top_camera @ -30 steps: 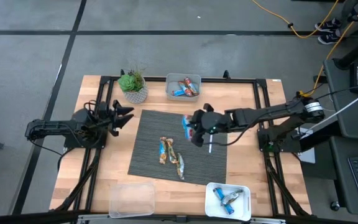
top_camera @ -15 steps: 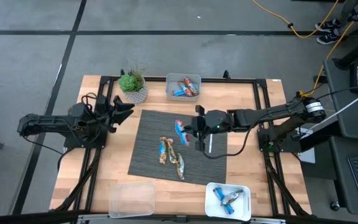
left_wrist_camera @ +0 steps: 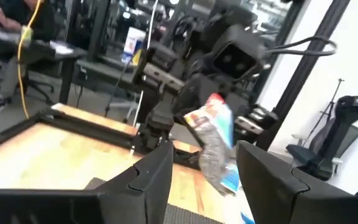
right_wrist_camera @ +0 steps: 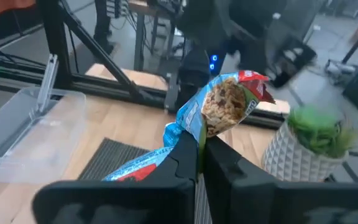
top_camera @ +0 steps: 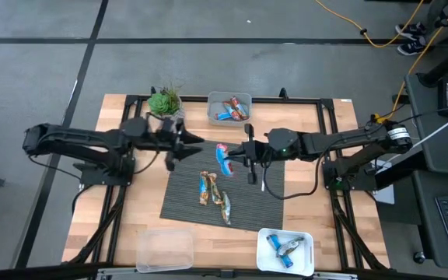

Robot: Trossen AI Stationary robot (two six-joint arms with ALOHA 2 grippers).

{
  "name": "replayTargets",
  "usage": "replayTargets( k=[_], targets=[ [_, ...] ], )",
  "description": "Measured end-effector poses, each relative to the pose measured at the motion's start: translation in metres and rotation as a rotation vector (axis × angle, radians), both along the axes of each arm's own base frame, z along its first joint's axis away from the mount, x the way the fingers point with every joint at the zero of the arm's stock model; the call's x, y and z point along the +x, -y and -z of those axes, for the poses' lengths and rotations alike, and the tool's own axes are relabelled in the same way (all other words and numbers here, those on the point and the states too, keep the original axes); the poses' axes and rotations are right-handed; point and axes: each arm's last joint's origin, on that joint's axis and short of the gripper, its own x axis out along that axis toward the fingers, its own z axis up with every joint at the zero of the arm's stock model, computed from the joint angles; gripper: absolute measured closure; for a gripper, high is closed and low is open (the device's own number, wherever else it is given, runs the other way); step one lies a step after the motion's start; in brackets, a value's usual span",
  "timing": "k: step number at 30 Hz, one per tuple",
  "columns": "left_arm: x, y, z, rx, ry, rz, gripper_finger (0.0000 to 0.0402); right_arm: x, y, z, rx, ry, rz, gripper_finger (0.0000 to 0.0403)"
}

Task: Pick and place Granola Bars by type
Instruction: Put the red granola bar into the gray bin

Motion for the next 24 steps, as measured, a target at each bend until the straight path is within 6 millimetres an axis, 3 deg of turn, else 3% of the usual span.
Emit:
replayTargets(
  k=[7,11,15,24],
  targets=[
    [0.039,-0.002,-0.003,0.014,-0.059,0.031,0.0229,0.000,0.000,-0.002,-0.002,0.019,-0.005,0.0362],
    [0.053,-0.001,-0.006,0.018,-0.070,0.101,0.0203,0.000,0.000,-0.002,-0.004,0.019,-0.016,0.0372],
    [0.061,0.000,-0.009,0.017,-0.071,0.123,0.0166,0.000,-0.001,-0.002,0.000,0.019,-0.034,0.0390],
    [0.063,0.007,-0.027,0.003,-0.019,0.198,0.0122,0.001,0.007,-0.001,-0.001,0.015,0.000,0.0372]
  ],
)
